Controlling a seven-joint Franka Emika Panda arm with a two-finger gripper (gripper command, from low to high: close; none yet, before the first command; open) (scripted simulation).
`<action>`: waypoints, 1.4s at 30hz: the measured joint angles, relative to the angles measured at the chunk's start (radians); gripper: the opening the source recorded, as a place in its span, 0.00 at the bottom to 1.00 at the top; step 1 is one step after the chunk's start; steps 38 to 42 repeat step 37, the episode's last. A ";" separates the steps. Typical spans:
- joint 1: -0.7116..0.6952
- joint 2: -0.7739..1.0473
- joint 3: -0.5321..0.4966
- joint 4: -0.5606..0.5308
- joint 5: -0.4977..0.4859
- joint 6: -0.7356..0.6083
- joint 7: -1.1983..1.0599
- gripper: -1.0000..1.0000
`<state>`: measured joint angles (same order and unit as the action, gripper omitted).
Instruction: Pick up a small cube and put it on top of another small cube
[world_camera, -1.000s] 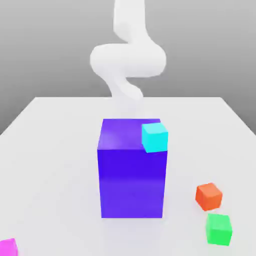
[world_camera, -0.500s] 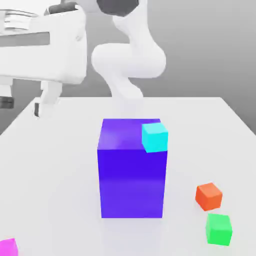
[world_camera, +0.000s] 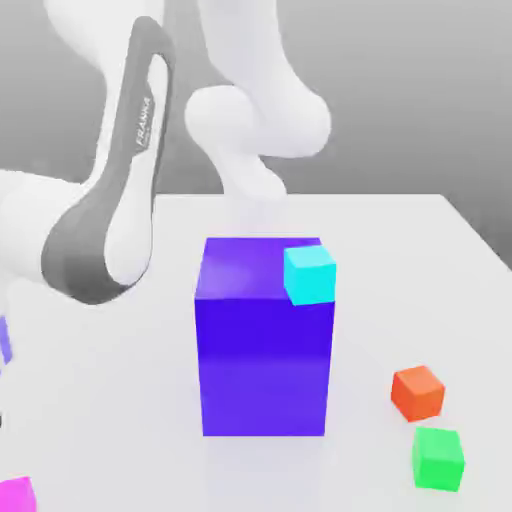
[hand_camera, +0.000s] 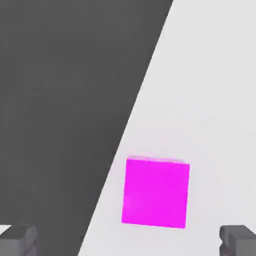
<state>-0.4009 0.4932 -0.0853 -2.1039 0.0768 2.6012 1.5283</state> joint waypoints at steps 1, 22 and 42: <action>-0.005 0.036 0.004 0.008 0.005 0.025 0.000 0.50; 0.199 -0.157 0.156 -0.145 -0.054 -0.015 0.021 0.00; 0.557 -0.187 0.351 -0.315 -0.264 0.110 0.140 1.00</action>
